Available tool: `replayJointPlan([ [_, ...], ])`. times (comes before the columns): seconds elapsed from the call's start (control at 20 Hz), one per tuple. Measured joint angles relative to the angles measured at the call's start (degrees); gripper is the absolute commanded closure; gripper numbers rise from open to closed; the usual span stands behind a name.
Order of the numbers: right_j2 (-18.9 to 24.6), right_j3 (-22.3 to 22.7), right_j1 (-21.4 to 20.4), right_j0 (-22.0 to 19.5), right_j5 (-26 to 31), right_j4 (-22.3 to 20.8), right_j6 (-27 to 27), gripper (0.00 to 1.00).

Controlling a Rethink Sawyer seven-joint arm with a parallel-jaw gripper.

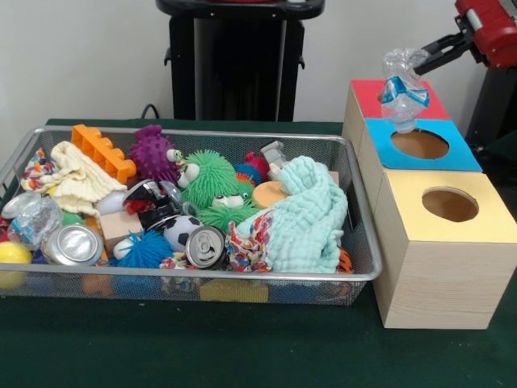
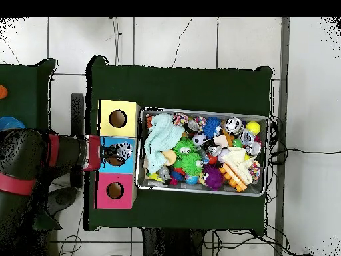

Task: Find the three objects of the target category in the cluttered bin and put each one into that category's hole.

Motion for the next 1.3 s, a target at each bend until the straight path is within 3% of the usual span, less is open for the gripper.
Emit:
replayJointPlan([
  [0.75,0.0,-1.0,0.9,-0.1,0.0,1.0,0.1,1.00],
  [1.3,-0.6,-4.6,3.0,-1.5,1.6,2.6,2.5,1.00],
])
